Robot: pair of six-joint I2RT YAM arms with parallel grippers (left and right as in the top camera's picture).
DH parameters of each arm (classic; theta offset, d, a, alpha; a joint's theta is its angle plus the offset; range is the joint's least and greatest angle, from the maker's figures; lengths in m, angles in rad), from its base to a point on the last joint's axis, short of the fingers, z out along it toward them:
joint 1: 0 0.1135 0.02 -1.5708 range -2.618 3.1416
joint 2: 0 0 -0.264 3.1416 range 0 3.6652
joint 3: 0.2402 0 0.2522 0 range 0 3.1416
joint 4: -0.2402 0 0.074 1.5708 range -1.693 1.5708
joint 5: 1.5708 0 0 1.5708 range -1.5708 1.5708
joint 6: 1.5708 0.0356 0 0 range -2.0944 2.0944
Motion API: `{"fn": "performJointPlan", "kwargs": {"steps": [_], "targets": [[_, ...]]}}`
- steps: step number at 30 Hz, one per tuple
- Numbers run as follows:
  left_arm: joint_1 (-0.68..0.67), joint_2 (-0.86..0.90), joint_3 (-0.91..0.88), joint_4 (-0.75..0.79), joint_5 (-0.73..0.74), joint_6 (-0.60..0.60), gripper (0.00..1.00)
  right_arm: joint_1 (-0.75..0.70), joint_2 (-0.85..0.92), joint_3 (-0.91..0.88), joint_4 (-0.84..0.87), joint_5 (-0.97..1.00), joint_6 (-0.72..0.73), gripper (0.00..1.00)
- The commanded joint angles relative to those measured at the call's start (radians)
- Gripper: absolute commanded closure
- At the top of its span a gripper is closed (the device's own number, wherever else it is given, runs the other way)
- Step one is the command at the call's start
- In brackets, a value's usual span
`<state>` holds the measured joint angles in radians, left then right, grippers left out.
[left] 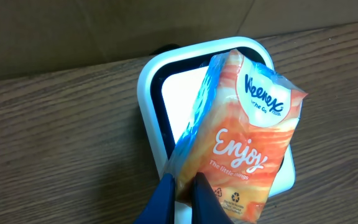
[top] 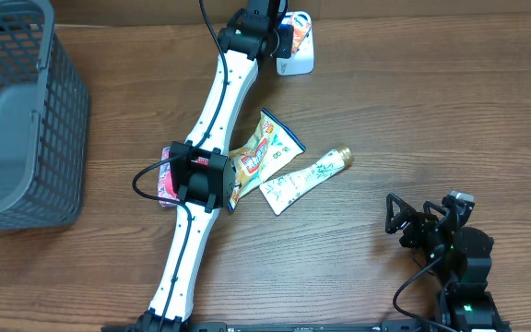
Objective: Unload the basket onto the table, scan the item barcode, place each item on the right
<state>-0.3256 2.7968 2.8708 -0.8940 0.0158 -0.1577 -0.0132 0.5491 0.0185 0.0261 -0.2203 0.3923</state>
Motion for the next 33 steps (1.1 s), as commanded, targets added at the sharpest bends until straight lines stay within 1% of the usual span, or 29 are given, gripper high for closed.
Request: {"fn": "performJointPlan", "kwargs": {"steps": [1, 4, 8, 14, 18, 23, 28, 29, 31, 32, 33], "targets": [[-0.008, -0.020, -0.011, -0.004, 0.025, -0.004, 0.96, -0.001, -0.002, -0.010, 0.006, 0.010, 0.002, 0.00], [-0.016, -0.023, -0.010, -0.023, 0.090, 0.011, 0.96, -0.001, -0.002, -0.010, 0.006, 0.010, 0.002, 0.00], [-0.047, -0.027, -0.009, -0.048, 0.161, 0.074, 0.96, -0.001, -0.002, -0.010, 0.006, 0.010, 0.002, 0.00], [-0.124, -0.027, -0.009, -0.120, 0.173, 0.137, 0.96, -0.001, -0.002, -0.010, 0.006, 0.010, 0.002, 0.00], [-0.164, -0.027, -0.009, -0.167, 0.172, 0.136, 0.96, -0.001, -0.002, -0.010, 0.007, 0.010, 0.002, 0.00], [-0.179, -0.028, -0.009, -0.213, 0.192, 0.134, 0.96, -0.001, -0.002, -0.010, 0.014, 0.008, 0.002, 0.00], [-0.179, -0.073, -0.007, -0.258, 0.221, 0.124, 0.96, -0.001, -0.002, 0.014, 0.076, -0.106, 0.002, 0.00], [-0.179, -0.098, -0.007, -0.266, 0.217, 0.124, 0.92, -0.001, -0.002, 0.020, 0.103, -0.126, 0.002, 0.00], [-0.178, -0.152, -0.007, -0.274, 0.180, 0.124, 0.72, -0.001, -0.002, 0.026, 0.191, -0.187, 0.001, 0.00], [-0.178, -0.188, -0.007, -0.277, 0.144, 0.124, 0.59, -0.001, -0.002, 0.030, 0.234, -0.209, 0.001, 0.00], [-0.178, -0.220, -0.007, -0.277, 0.110, 0.124, 0.29, -0.001, -0.002, 0.035, 0.264, -0.224, 0.001, 0.00]]}}
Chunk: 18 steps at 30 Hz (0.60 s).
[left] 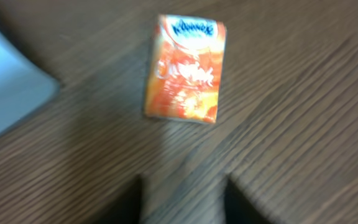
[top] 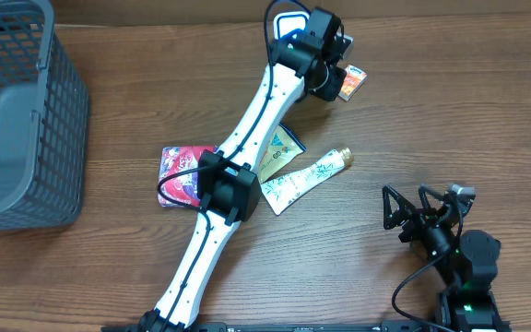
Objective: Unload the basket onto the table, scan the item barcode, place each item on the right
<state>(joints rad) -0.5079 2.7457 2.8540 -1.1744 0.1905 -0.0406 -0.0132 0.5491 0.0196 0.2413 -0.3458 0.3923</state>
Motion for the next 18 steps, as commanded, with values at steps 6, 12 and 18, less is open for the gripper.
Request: {"fn": "performJointPlan", "kwargs": {"steps": [6, 12, 18], "targets": [[0.006, -0.351, 0.010, -0.035, -0.211, 0.007, 0.00, -0.001, 0.087, 0.140, -0.050, -0.055, -0.067, 0.00], [0.039, -0.441, 0.010, -0.121, -0.294, -0.031, 0.00, -0.001, 0.421, 0.422, -0.159, 0.022, -0.110, 0.00], [0.108, -0.474, 0.010, -0.180, -0.359, -0.092, 0.00, 0.022, 0.866, 0.848, -0.445, 0.053, -0.180, 0.00]]}}
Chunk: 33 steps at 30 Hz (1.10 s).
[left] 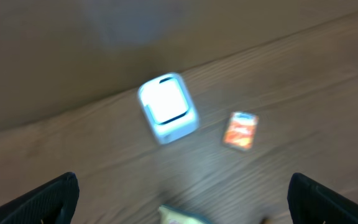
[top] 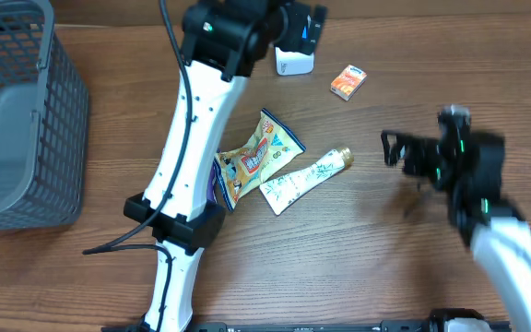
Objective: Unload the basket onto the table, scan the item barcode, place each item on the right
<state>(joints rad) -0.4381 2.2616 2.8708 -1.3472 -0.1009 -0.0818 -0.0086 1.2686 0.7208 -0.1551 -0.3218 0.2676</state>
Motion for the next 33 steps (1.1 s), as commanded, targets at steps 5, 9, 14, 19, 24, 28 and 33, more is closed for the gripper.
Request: {"fn": "performJointPlan", "kwargs": {"steps": [5, 9, 14, 19, 24, 28, 33], "targets": [[0.110, 0.005, -0.007, -0.015, -0.051, -0.073, 0.00, 0.030, 0.393, 0.353, -0.091, -0.050, -0.074, 0.00], [0.152, 0.005, -0.007, -0.041, -0.037, -0.073, 0.01, 0.032, 0.496, 0.365, 0.063, -0.120, -0.075, 0.00], [0.179, 0.005, -0.007, -0.057, -0.038, -0.072, 0.02, 0.067, 0.570, 0.418, 0.130, -0.063, -0.105, 0.00], [0.190, 0.005, -0.007, -0.079, -0.041, -0.072, 0.02, 0.120, 0.664, 0.537, 0.025, -0.057, -0.395, 0.00], [0.191, 0.005, -0.007, -0.089, -0.059, -0.073, 0.02, 0.124, 0.791, 0.641, -0.005, -0.065, -0.547, 0.00], [0.191, 0.005, -0.007, -0.099, -0.068, -0.073, 0.01, 0.105, 0.888, 0.740, -0.032, -0.055, -0.628, 0.00], [0.191, 0.005, -0.007, -0.113, -0.099, -0.080, 0.01, 0.108, 0.988, 0.880, -0.116, -0.052, -0.750, 0.00]]}}
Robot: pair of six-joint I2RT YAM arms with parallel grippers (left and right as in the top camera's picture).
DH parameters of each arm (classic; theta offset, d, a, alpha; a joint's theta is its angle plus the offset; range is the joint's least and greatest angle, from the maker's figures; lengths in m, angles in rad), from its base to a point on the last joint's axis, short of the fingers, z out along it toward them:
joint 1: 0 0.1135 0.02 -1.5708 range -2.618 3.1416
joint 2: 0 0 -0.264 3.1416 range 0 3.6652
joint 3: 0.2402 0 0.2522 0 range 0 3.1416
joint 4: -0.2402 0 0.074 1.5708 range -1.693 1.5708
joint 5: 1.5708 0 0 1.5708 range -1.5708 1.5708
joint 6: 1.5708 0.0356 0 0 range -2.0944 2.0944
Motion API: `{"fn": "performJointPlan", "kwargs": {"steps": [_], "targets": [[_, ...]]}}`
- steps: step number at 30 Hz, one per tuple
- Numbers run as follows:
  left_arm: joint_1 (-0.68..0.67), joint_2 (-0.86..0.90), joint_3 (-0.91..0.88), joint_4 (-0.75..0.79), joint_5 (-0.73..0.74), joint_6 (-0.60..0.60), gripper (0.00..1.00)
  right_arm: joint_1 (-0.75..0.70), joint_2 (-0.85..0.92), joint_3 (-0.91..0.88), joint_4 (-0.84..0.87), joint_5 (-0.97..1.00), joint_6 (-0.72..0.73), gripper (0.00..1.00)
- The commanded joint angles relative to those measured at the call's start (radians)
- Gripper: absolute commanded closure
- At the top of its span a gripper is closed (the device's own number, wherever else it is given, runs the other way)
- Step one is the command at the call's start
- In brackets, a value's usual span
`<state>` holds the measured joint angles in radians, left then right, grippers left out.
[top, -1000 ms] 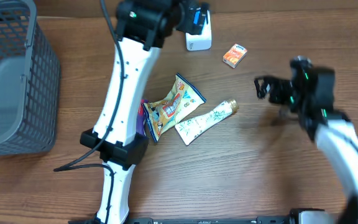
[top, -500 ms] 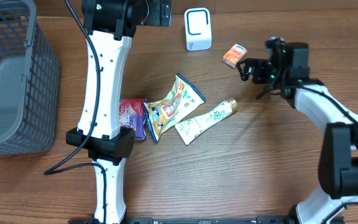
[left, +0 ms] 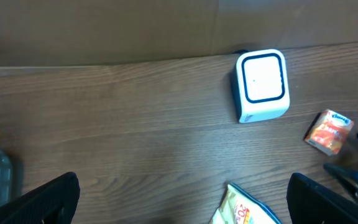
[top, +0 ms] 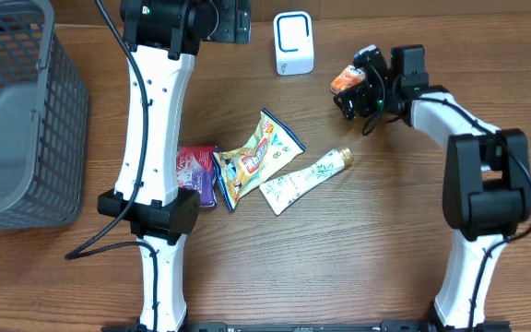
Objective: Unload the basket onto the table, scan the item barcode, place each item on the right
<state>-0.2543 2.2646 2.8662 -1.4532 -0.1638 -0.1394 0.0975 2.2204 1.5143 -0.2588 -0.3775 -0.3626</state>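
Note:
The orange Kleenex tissue pack [top: 342,81] [left: 329,130] lies on the wooden table, to the right of the white scanner [top: 293,41] [left: 263,93]. My right gripper [top: 356,85] is stretched out to the pack, open, with its dark fingers just beside it. Whether they touch it I cannot tell. My left gripper [top: 221,20] [left: 182,205] hangs high near the table's far edge, left of the scanner. It is open wide and holds nothing.
A yellow snack bag [top: 261,152] [left: 247,208], a white tube [top: 307,178] and a red-purple packet [top: 194,171] lie mid-table. A grey mesh basket [top: 17,120] stands at the left. A cardboard wall [left: 104,28] runs behind the scanner.
My right arm was in mid-air over the right of the table; now its open gripper is at the tissue pack. My left gripper has shifted left, away from the scanner.
My left gripper held the tissue pack over the scanner's face. Then the pack lay on the table right of the scanner, let go. The left arm then stood higher and the right arm had left its resting place. Now the right gripper is at the pack.

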Motion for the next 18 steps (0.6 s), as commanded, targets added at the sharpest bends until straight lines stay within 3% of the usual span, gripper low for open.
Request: {"fn": "performJointPlan", "kwargs": {"steps": [1, 12, 14, 18], "targets": [[0.007, 0.002, -0.002, -0.010, -0.039, -0.022, 0.01, 0.005, 0.053, 0.105, -0.015, 0.014, -0.126, 0.00], [0.007, 0.002, -0.003, -0.017, -0.038, -0.026, 0.00, 0.009, 0.157, 0.137, 0.003, 0.055, -0.196, 0.01], [0.006, 0.002, -0.003, -0.020, -0.038, -0.026, 0.00, 0.009, 0.163, 0.137, 0.003, 0.063, -0.196, 0.11], [0.005, 0.002, -0.003, -0.026, -0.038, -0.027, 0.00, 0.009, 0.165, 0.137, 0.031, 0.067, -0.195, 0.53]]}}
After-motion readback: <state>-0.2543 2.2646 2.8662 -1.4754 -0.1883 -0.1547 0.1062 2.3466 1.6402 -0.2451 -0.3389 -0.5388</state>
